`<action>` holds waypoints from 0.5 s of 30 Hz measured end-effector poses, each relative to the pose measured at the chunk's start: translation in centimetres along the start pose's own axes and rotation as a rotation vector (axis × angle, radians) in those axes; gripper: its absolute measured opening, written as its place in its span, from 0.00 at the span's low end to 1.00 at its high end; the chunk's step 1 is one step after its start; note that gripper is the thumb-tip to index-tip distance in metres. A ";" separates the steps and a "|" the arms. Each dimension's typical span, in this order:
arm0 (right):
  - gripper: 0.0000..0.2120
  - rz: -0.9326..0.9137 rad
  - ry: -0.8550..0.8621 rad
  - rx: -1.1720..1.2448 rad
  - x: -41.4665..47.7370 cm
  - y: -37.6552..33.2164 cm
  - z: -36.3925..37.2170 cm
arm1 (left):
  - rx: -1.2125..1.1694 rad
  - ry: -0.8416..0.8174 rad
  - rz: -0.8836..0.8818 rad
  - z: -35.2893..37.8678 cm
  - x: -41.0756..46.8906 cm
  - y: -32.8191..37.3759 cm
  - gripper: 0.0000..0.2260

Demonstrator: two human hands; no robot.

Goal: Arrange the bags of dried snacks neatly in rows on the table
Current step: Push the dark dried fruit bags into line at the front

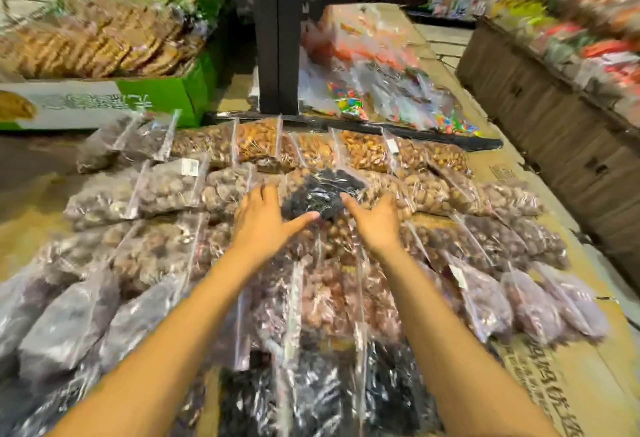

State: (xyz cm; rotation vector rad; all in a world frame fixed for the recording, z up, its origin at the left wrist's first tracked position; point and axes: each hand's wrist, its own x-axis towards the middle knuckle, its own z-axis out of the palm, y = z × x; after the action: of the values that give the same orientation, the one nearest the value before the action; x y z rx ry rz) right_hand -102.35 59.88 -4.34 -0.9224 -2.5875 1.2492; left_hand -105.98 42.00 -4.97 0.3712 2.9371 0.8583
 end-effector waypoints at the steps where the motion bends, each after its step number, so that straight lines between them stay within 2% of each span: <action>1: 0.45 0.033 -0.007 0.004 0.8 -0.4 0.7 | 0.005 -0.028 0.013 0.1 1.2 -0.3 0.45; 5: 0.47 0.116 0.012 0.003 2.1 0.0 1.9 | -0.082 -0.199 0.034 2.1 6.2 -0.6 0.52; 9: 0.48 0.177 0.022 -0.133 1.8 1.8 1.4 | -0.133 -0.364 -0.012 4.8 9.0 0.0 0.60; 12: 0.45 0.170 0.019 -0.237 1.4 2.6 0.7 | 0.003 -0.340 0.018 5.8 9.5 0.2 0.60; 15: 0.40 0.168 0.025 -0.288 0.4 1.9 -0.2 | 0.001 -0.266 0.060 6.2 9.3 0.6 0.51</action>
State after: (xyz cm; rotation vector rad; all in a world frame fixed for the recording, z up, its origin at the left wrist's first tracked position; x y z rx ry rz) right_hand -101.74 61.18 -5.66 -1.2195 -2.7668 0.9024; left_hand -114.08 48.00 -9.75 0.5315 2.6937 0.7490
